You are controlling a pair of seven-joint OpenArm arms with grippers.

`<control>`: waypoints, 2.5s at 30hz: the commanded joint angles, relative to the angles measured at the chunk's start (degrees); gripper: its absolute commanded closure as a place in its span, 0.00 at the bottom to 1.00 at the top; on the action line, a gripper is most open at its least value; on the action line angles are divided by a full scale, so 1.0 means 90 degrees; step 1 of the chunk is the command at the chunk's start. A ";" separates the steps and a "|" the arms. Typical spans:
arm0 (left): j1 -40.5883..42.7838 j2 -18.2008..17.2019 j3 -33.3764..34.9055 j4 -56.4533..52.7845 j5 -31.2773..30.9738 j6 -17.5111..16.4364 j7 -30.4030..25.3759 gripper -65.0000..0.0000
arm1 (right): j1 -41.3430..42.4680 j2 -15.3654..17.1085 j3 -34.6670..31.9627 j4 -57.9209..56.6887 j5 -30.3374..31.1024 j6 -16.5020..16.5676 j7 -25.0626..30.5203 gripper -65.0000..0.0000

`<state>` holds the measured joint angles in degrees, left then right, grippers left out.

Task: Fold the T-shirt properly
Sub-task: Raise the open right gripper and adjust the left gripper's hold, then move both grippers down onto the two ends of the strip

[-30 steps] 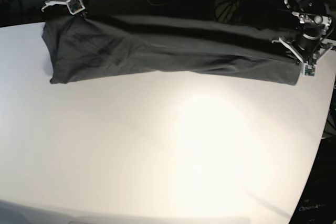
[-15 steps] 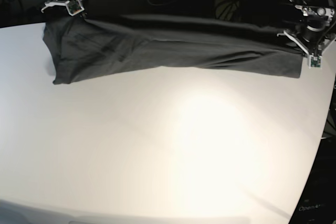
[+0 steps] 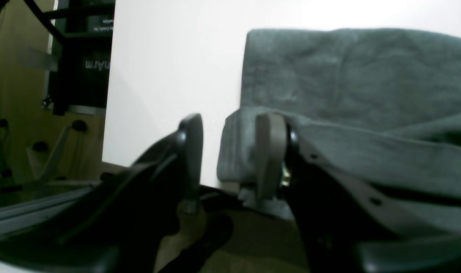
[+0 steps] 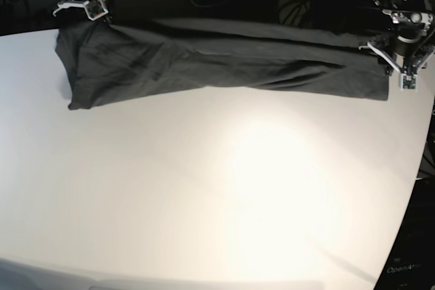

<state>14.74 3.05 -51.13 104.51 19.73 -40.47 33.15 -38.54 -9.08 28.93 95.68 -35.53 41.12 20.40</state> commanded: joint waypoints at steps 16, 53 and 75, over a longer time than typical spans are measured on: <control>-0.0129 -0.0051 0.0001 0.0066 -0.0009 0.0052 -0.0113 0.65 | 0.0087 0.0018 0.0229 -0.0125 -0.0248 -0.0125 -0.0133 0.67; -0.0383 0.0350 0.0031 0.0173 -0.0009 0.0052 -0.0064 0.55 | 0.0224 0.0096 0.1118 -0.0145 -0.0385 -0.0125 -0.0592 0.99; -0.0705 0.0389 0.0793 -0.1195 0.0685 0.0052 -0.0103 0.95 | 0.0195 0.0096 0.1216 -0.0145 -0.0385 -0.0125 -0.0602 0.99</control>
<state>8.40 6.52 -44.18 93.47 25.91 -39.62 31.77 -36.10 -8.60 39.38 93.69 -39.92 40.49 14.13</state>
